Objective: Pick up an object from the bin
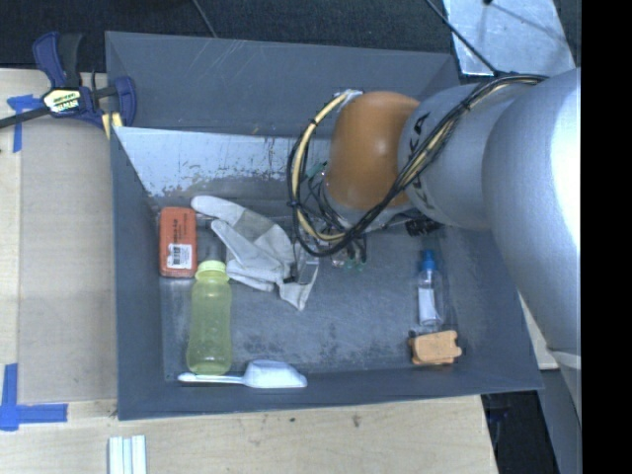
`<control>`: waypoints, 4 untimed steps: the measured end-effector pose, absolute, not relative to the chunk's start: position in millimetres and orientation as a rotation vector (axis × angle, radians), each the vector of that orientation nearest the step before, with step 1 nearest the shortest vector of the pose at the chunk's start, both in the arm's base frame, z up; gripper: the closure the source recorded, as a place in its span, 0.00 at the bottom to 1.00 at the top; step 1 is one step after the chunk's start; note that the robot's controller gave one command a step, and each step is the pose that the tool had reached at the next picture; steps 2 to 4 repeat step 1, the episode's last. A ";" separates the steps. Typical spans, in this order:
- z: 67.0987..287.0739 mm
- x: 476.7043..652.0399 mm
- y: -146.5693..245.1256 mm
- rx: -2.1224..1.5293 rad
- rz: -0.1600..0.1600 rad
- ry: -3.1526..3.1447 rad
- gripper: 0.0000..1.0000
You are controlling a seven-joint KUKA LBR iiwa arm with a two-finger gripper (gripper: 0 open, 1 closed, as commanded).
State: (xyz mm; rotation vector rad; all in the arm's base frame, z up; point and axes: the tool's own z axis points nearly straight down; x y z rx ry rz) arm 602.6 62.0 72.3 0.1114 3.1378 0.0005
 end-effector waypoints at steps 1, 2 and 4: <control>213.3 608.9 45.3 0.063 -0.001 3.138 1.00; 213.3 608.9 45.3 0.063 -0.001 3.138 1.00; 213.3 608.9 45.3 0.063 -0.001 3.138 1.00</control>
Offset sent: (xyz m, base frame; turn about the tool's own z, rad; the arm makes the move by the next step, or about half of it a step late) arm 0.0000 0.0000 0.0000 0.0000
